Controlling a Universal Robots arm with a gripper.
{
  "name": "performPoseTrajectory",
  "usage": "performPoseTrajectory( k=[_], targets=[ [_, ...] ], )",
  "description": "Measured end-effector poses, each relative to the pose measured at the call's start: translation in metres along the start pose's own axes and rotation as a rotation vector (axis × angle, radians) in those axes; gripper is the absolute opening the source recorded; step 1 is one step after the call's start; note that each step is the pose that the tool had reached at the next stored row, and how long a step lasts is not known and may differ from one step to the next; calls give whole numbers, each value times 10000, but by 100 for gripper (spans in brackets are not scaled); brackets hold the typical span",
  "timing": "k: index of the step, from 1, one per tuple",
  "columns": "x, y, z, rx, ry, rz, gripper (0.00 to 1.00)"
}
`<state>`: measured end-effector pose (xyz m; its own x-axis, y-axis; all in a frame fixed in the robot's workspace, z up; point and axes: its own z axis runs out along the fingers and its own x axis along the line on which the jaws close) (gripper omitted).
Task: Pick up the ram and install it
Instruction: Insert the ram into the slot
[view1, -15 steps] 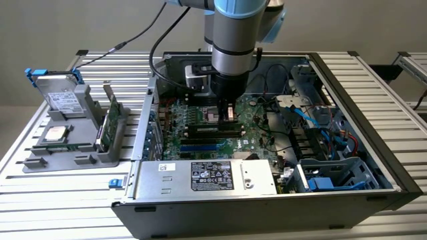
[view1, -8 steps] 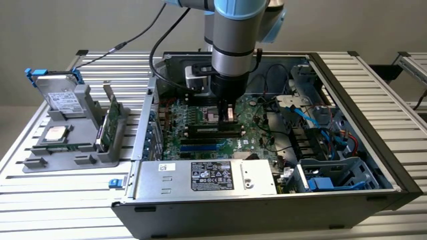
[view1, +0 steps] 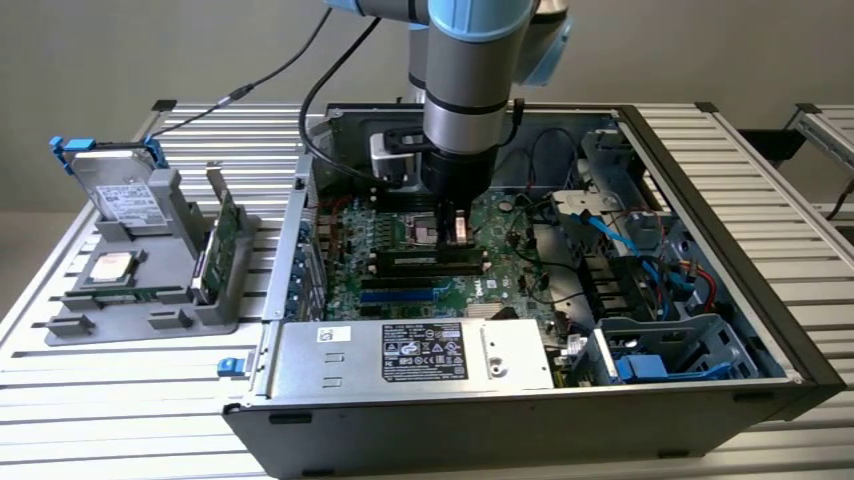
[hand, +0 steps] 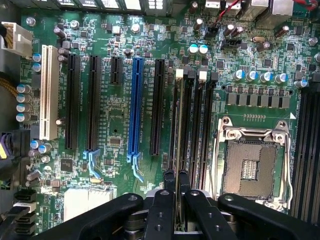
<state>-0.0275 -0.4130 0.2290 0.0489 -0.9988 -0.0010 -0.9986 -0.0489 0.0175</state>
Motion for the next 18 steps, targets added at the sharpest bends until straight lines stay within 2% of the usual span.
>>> performPoseTrajectory(
  k=[18],
  targets=[
    [-1,-1,31,-21,-1,83,13]
  ],
)
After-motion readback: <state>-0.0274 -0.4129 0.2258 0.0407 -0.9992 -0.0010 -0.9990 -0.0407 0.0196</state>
